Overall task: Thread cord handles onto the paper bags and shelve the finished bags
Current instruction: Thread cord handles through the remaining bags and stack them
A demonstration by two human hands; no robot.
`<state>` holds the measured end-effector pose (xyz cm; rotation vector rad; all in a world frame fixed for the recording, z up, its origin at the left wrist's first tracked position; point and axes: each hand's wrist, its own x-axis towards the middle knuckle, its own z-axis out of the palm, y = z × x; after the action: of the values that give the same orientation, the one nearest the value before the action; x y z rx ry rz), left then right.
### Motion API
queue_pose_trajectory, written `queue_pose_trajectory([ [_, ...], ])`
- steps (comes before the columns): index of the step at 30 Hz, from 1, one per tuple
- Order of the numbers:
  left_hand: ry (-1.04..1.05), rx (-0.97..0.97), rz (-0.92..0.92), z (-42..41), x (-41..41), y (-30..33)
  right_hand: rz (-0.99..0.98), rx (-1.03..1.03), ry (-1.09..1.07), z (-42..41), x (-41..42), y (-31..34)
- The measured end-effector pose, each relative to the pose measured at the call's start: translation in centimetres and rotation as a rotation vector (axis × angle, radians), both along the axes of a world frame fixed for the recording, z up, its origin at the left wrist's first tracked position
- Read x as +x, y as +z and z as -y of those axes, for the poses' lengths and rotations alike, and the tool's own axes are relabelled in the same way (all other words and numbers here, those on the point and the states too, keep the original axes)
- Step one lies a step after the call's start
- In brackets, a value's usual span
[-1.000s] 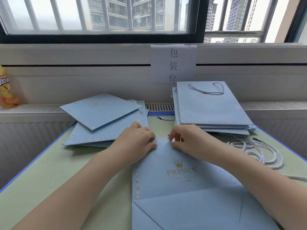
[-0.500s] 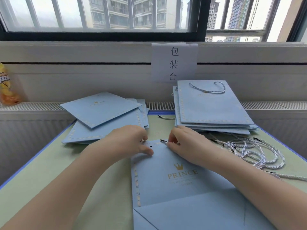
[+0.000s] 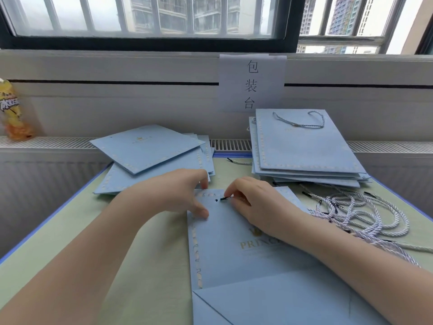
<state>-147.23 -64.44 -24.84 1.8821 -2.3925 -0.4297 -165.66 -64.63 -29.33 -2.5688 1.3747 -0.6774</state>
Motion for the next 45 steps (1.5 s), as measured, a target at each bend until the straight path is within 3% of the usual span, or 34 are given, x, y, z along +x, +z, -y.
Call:
queue_pose_trajectory([
  [4, -0.003, 0.023, -0.275, 0.1, 0.1, 0.1, 0.043, -0.071, 0.028, -0.1, 0.3, -0.1],
  [8, 0.061, 0.058, -0.586, 0.1, 0.1, 0.9, 0.135, -0.281, 0.012, -0.4, 0.5, 0.2],
  [12, 0.062, -0.034, -0.662, 0.0, -0.1, 1.4, 0.118, -0.549, 0.000, -0.7, 0.8, 0.9],
  [16, 0.056, -0.149, -0.671, -0.2, -0.5, 1.6, -0.049, -0.741, 0.007, -0.6, 1.0, 1.2],
  [20, 0.064, -0.225, -0.618, -0.3, -1.1, 1.5, -0.017, -0.719, 0.011, -0.3, 1.4, 1.0],
  [25, 0.062, -0.269, -0.579, -0.4, -1.2, 1.4, 0.186, -0.642, 0.103, -0.5, 1.4, 1.4],
  [32, 0.077, -0.314, -0.602, -0.1, -1.2, 1.3, 0.181, -0.712, 0.062, -0.5, 1.3, 1.8],
  [36, 0.028, -0.466, -0.632, 0.0, -1.6, 1.0, 0.183, -0.712, 0.063, -0.5, 1.4, 1.9],
  [41, -0.020, -0.408, -0.809, 0.0, -1.3, 1.1, 0.354, -0.440, 0.165, -0.8, 1.3, 2.2],
  [45, -0.024, -0.273, -0.866, 0.1, -1.0, 0.9, 0.494, -0.167, 0.107, -0.9, 1.3, 2.3],
])
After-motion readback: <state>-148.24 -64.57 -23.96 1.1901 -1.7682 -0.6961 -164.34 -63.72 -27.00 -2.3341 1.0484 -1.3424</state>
